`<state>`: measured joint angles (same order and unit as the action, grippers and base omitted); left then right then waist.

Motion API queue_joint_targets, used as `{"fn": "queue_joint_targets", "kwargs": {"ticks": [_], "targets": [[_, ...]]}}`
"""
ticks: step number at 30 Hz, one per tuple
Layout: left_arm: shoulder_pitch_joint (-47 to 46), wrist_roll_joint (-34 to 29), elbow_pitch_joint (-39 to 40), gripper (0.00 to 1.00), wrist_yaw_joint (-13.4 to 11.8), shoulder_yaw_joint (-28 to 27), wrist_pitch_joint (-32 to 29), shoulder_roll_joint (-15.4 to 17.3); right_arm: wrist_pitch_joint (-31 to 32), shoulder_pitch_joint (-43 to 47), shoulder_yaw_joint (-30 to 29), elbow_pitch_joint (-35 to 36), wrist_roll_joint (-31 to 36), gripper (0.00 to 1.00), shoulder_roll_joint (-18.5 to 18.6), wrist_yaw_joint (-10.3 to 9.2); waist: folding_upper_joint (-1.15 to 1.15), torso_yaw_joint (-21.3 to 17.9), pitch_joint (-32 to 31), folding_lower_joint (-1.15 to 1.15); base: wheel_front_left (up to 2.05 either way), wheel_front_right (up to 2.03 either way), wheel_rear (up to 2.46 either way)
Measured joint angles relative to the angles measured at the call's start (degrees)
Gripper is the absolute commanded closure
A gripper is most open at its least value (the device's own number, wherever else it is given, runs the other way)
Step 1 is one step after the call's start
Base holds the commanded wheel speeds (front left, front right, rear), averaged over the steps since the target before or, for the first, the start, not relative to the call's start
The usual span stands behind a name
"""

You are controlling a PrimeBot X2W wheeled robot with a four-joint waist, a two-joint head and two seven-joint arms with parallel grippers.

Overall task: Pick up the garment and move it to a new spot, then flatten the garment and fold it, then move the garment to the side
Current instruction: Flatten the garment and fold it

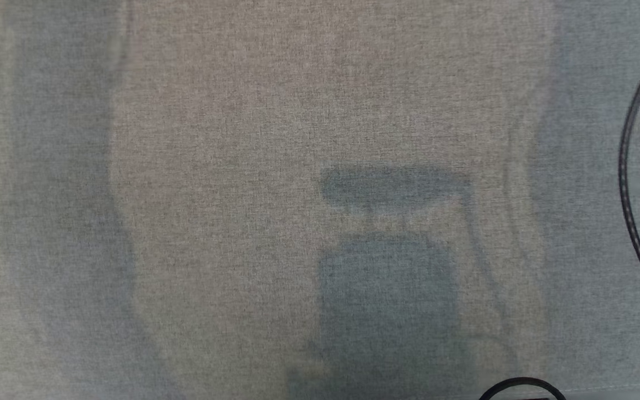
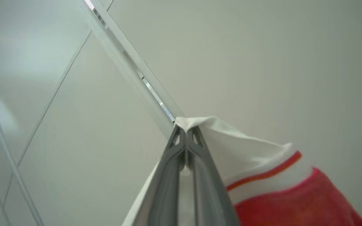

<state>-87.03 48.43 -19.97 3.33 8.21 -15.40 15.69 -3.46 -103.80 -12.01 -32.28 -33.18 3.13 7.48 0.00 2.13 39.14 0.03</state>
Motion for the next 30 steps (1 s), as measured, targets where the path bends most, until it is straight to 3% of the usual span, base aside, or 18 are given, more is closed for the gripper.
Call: {"fn": "queue_joint_targets", "kwargs": {"ticks": [3,6,10,18,24,30], "targets": [[-2.94,-1.7,-5.34,1.0,2.81,0.44,8.69,-0.65,-5.13,-3.1,6.43,-3.71,-4.52,1.0,-0.37,0.0,0.0,0.17,2.26,0.0,0.0,0.0,0.0],[-1.05,-0.86,-8.26,1.0,3.97,3.7,13.45,-1.02,-5.97,2.07,10.68,-2.27,-6.23,1.0,-0.44,0.01,0.0,0.05,3.79,0.0,0.0,0.0,0.0],[13.56,6.39,-4.92,1.0,4.14,14.45,13.95,0.83,-2.77,24.01,12.23,6.32,-9.24,1.0,0.65,0.0,0.0,-0.38,3.59,-0.01,0.0,0.0,0.0],[44.91,21.68,3.91,1.0,4.24,20.7,16.53,12.57,1.1,76.72,13.12,32.15,-20.12,1.0,8.73,0.11,0.0,-1.27,-1.8,-0.04,0.0,0.0,0.0],[64.27,27.84,11.76,1.0,3.93,21.81,17.37,17.0,3.34,99.6,13.48,40.16,-27.06,1.0,12.9,0.02,0.01,-2.44,-8.14,-0.04,0.0,0.0,0.0],[84.3,30.21,21.84,1.0,-1.38,25.27,21.03,17.25,4.64,115.11,11.88,44.08,-31.9,1.0,15.81,0.01,0.0,-3.55,-14.46,-0.04,0.0,0.0,0.0]]}}
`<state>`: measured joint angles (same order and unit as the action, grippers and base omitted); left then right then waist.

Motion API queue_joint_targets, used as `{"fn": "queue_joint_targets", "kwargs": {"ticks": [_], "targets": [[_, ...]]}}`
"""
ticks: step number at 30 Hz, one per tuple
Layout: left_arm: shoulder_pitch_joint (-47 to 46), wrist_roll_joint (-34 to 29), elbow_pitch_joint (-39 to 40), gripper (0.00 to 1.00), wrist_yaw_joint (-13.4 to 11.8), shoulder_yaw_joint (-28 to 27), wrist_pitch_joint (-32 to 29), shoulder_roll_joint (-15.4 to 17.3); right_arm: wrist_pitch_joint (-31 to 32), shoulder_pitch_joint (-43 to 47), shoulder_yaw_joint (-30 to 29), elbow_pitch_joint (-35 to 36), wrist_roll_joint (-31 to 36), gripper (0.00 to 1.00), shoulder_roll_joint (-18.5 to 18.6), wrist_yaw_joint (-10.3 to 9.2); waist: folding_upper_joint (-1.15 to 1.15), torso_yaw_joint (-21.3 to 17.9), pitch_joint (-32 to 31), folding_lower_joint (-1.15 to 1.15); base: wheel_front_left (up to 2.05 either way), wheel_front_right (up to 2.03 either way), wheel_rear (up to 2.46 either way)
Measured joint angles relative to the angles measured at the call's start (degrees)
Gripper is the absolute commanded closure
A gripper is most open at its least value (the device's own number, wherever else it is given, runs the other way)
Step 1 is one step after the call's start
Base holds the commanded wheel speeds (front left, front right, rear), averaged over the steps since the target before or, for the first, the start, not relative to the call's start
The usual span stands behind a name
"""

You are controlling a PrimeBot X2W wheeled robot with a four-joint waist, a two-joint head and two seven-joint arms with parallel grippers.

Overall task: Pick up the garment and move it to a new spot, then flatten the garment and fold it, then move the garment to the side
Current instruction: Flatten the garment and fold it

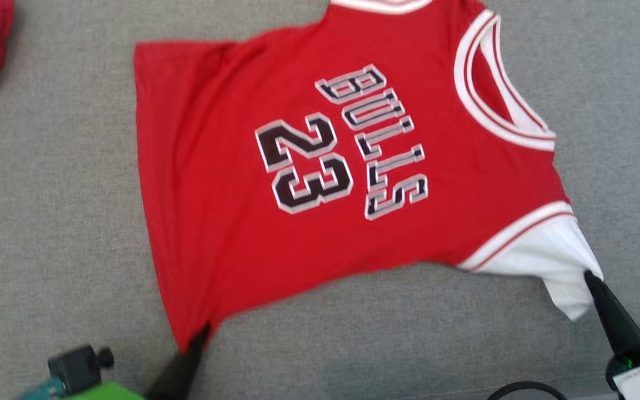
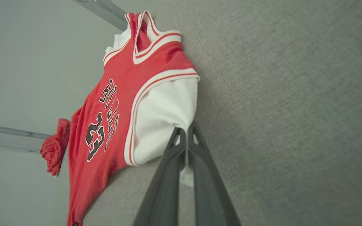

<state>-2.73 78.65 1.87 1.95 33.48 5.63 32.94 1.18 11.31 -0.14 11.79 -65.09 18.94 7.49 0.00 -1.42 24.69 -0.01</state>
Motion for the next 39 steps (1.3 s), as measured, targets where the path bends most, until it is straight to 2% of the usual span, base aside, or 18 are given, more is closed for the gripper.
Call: {"fn": "queue_joint_targets", "kwargs": {"ticks": [4,7,11,15,19,23,30,39], "targets": [[9.15,-1.23,6.9,1.0,-3.71,1.53,3.79,0.36,-0.88,7.11,-2.49,3.02,-2.53,1.0,1.07,-0.01,0.0,-0.86,-2.78,0.0,0.0,0.0,0.0],[9.37,-4.41,13.4,1.0,-7.31,1.45,3.04,3.36,0.26,7.3,-2.37,8.17,-5.31,1.0,2.35,-0.01,0.0,-1.54,-3.22,0.0,0.0,0.0,0.0],[5.69,-3.77,18.15,1.0,-9.73,0.36,-0.88,4.81,4.26,1.87,-1.11,9.46,-5.1,1.0,4.0,-0.01,0.0,-1.58,-2.49,0.0,0.0,0.0,0.0],[0.59,-1.91,20.48,1.0,-11.37,-2.0,-4.97,6.56,9.99,-6.39,0.18,6.58,-3.47,1.0,3.12,-0.01,0.0,-1.87,-1.84,0.0,0.0,0.0,0.0],[-3.39,0.75,20.09,1.0,-12.16,-4.7,-7.87,8.14,15.29,-15.56,-0.33,1.02,-0.43,1.0,0.26,-0.01,0.0,-2.16,-1.18,0.01,0.0,0.0,0.0],[-7.18,3.68,16.12,1.0,-12.9,-5.71,-10.74,7.67,19.71,-23.97,-1.7,-5.9,4.2,1.0,-3.49,-0.01,0.0,-1.96,-0.48,0.01,0.0,0.0,0.0],[-12.58,3.44,9.05,1.0,-13.04,-3.8,-14.35,6.25,23.71,-32.53,-3.85,-11.67,10.55,1.0,-8.31,-0.01,0.0,-0.97,0.62,0.01,0.0,0.0,0.0],[-19.48,1.93,0.77,1.0,-12.04,0.24,-19.28,3.74,26.11,-41.41,-5.73,-19.96,22.74,1.0,-11.48,-0.01,0.0,0.56,1.33,0.01,0.0,0.0,0.0]]}}
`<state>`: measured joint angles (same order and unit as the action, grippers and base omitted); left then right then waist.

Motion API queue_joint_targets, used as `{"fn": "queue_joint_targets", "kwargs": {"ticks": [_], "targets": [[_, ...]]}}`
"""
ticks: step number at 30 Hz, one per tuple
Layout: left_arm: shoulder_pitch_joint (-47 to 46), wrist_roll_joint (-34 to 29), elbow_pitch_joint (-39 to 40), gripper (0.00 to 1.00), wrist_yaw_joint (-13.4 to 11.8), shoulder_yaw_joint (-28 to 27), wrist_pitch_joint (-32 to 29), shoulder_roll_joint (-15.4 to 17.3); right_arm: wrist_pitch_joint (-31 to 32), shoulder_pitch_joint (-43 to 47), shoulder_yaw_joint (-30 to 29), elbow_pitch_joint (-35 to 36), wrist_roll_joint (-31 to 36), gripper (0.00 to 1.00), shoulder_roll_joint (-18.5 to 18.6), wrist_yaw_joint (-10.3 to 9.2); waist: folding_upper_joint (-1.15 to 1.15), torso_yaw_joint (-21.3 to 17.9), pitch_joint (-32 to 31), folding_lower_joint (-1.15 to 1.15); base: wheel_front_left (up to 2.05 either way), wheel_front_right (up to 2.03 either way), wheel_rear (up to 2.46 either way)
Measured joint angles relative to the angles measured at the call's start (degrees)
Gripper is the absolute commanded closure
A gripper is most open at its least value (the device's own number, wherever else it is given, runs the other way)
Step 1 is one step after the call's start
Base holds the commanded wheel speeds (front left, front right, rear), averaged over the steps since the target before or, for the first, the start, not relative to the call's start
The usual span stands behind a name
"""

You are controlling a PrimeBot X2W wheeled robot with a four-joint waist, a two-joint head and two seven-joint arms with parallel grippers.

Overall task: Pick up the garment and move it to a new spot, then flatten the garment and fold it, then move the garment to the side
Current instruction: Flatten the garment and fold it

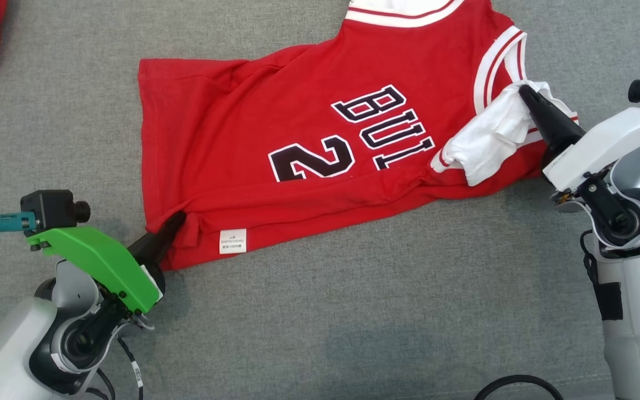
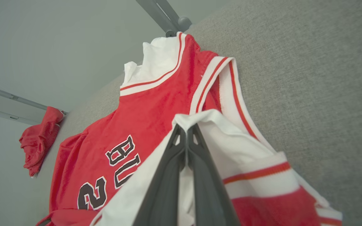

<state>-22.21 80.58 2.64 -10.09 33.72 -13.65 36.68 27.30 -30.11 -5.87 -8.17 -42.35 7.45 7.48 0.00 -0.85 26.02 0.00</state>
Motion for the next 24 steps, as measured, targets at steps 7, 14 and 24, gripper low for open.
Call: {"fn": "queue_joint_targets", "kwargs": {"ticks": [7,14,24], "targets": [[-1.29,-0.96,-3.53,1.0,0.33,0.81,-0.4,-1.6,-2.2,-1.64,2.18,-3.05,3.53,0.62,-0.11,0.0,0.0,0.71,-0.29,0.0,0.0,0.0,0.0],[-0.52,-2.45,-4.28,0.0,-0.04,0.75,2.41,-1.77,-8.58,-1.47,7.03,-2.43,4.91,0.0,3.67,0.0,0.0,0.8,-0.97,0.0,0.0,0.0,0.0],[11.12,-5.71,6.12,0.0,-2.76,-2.59,13.63,1.85,-23.9,8.78,8.45,7.8,10.88,0.0,13.67,-0.01,0.0,0.35,-4.48,0.0,0.0,0.0,0.0]]}}
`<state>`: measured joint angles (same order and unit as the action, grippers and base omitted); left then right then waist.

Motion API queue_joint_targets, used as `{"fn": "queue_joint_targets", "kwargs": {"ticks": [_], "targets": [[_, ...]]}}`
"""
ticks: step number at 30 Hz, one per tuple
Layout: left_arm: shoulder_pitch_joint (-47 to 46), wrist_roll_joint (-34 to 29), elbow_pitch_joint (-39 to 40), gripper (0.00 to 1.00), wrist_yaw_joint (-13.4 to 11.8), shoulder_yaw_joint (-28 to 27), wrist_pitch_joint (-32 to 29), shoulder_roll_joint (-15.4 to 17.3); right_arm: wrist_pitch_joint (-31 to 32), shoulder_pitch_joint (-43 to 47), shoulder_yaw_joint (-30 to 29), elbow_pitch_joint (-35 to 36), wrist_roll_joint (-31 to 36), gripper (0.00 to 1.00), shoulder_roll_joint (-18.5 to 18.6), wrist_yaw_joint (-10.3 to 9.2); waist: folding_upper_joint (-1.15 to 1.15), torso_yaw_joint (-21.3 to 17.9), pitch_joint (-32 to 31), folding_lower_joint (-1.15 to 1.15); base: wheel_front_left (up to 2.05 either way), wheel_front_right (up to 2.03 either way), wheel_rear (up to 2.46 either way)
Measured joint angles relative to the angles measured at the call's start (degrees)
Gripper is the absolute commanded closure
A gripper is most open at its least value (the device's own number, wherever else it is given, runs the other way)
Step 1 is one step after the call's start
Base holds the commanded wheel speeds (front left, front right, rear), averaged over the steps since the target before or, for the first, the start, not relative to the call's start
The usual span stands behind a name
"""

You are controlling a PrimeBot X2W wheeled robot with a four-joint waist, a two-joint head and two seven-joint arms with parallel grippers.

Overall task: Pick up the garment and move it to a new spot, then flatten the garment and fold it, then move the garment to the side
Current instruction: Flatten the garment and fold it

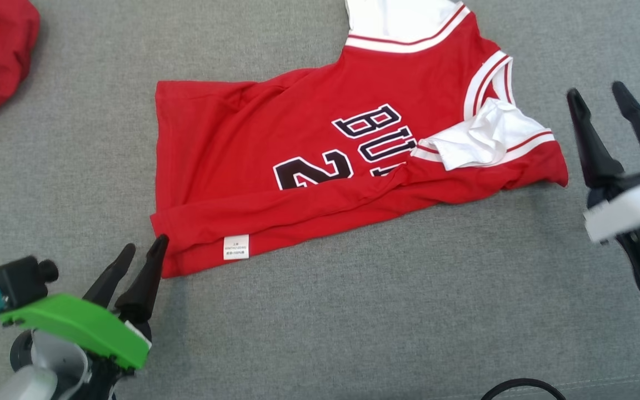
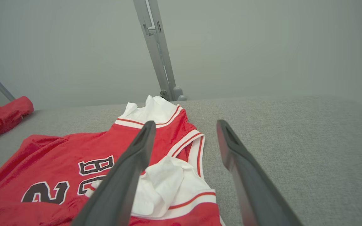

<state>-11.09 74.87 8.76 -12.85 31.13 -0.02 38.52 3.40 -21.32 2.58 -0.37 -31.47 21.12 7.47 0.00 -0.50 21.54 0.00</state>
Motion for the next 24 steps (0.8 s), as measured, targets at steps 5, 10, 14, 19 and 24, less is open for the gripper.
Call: {"fn": "queue_joint_targets", "kwargs": {"ticks": [5,10,14,19,24], "targets": [[5.54,-4.94,5.13,0.0,-1.83,-1.0,8.73,0.13,-7.4,7.26,-2.78,4.6,10.0,0.0,2.53,0.02,0.0,-0.26,-2.29,0.0,0.0,0.0,0.0],[6.4,-13.17,2.75,0.0,-0.85,1.09,14.11,-3.96,-13.18,11.72,-3.85,4.37,17.11,0.0,0.05,0.02,0.0,-0.7,-4.07,0.0,0.0,0.0,0.0],[6.26,-18.06,-4.42,0.0,0.8,0.08,14.81,-8.67,-15.32,13.17,-4.24,-1.09,19.61,0.0,-3.14,0.04,0.0,-0.95,-5.07,0.0,0.0,0.0,0.0],[4.06,-19.78,-13.18,0.0,4.07,1.66,14.49,-11.77,-15.04,10.04,-3.08,-11.44,21.23,0.0,-4.67,0.07,0.0,-1.1,-4.56,0.0,0.0,0.0,0.0],[-1.03,-18.97,-20.02,0.0,4.86,2.5,10.35,-12.49,-14.63,2.62,0.96,-19.52,20.45,0.0,-4.59,0.08,0.0,-0.75,-2.61,0.0,0.0,0.0,0.0]]}}
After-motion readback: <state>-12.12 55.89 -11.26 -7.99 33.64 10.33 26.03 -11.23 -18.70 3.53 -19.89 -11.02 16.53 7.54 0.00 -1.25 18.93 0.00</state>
